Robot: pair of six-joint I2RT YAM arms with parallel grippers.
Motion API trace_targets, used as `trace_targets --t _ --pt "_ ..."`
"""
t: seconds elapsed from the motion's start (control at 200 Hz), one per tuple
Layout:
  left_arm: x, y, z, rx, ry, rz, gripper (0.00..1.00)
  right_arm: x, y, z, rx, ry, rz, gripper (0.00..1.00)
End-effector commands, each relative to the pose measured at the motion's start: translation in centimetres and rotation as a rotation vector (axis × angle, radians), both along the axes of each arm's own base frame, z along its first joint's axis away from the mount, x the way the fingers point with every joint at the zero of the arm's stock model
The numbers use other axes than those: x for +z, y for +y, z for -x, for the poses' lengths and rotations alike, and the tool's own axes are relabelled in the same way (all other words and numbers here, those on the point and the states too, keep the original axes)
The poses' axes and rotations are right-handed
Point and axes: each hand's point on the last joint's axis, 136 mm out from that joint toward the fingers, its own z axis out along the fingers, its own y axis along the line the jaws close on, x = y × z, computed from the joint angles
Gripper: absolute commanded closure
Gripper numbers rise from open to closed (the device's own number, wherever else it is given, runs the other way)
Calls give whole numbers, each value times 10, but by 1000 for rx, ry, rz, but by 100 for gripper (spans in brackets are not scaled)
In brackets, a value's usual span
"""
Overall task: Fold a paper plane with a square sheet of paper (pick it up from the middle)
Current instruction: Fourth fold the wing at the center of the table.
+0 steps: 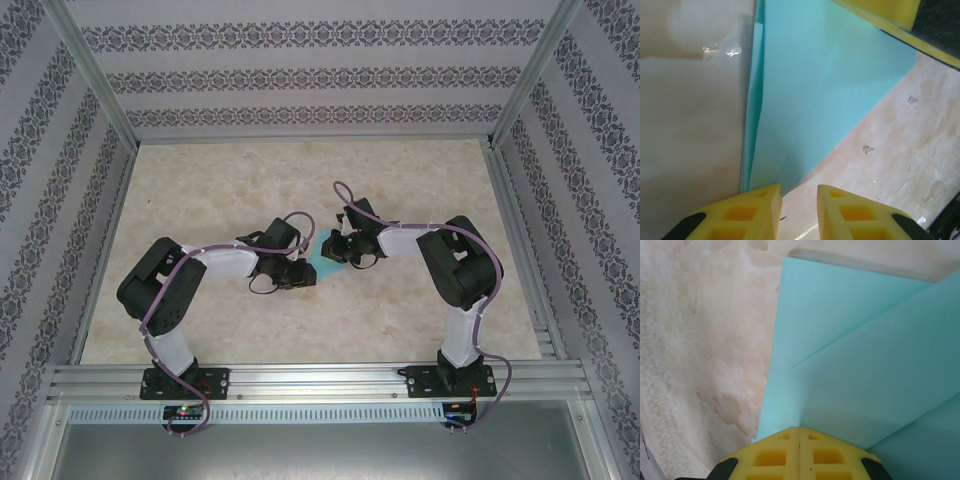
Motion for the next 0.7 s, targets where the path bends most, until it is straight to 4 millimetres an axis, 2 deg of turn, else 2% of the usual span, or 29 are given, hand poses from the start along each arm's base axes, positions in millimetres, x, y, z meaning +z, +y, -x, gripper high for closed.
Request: trace_targets --t 0.0,0.13,0.305,0.365,0.485,0.54,0.604,0.694 --pt "-30 33 25 14 97 -104 73 -86 -57 52 -30 214 304 100" --pt "-33 36 33 21 125 -67 73 -87 -60 53 -28 217 315 100" --pt "-33 51 42 50 142 -56 73 -88 -61 54 -29 220 321 100" --pt "-17 46 39 39 121 -5 74 -88 -61 55 -28 224 321 100" --pt "44 24 13 -21 -34 114 74 -88 -61 55 -27 220 322 100" --pt "63 16 4 -42 -90 141 74 -88 -61 54 -28 221 321 100" --pt "71 8 -5 -44 -126 163 76 -89 -60 54 -29 221 318 100" --pt "62 0 -15 -36 -109 146 80 -90 -59 54 -32 224 314 100"
